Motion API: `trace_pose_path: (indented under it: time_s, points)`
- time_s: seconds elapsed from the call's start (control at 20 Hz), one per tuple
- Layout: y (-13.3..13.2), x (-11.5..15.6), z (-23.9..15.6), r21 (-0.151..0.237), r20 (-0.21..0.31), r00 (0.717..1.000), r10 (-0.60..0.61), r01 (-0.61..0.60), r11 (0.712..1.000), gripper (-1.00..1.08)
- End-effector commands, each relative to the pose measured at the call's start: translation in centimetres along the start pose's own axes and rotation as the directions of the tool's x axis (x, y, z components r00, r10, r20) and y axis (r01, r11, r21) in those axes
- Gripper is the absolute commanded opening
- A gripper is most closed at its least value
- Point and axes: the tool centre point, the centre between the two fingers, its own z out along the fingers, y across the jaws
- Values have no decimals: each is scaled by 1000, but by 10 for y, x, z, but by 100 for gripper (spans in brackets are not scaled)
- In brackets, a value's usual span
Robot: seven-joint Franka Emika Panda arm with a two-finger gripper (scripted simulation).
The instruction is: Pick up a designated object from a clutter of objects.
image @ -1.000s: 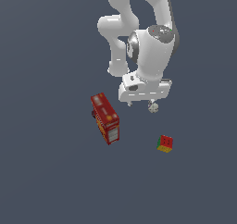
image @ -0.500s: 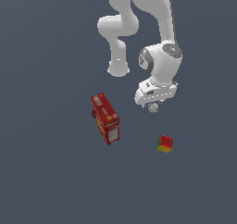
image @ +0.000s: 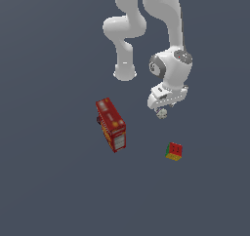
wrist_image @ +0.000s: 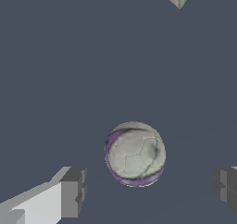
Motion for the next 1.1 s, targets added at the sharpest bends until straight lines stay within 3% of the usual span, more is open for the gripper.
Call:
trace_pose_path:
  time_s: [0.0,1.05]
  points:
    - [-3,-2,2,2,-1,1000,-5,5,1000,100]
    - [-4,-3,52,2,-1,1000,-6,6,1000,100]
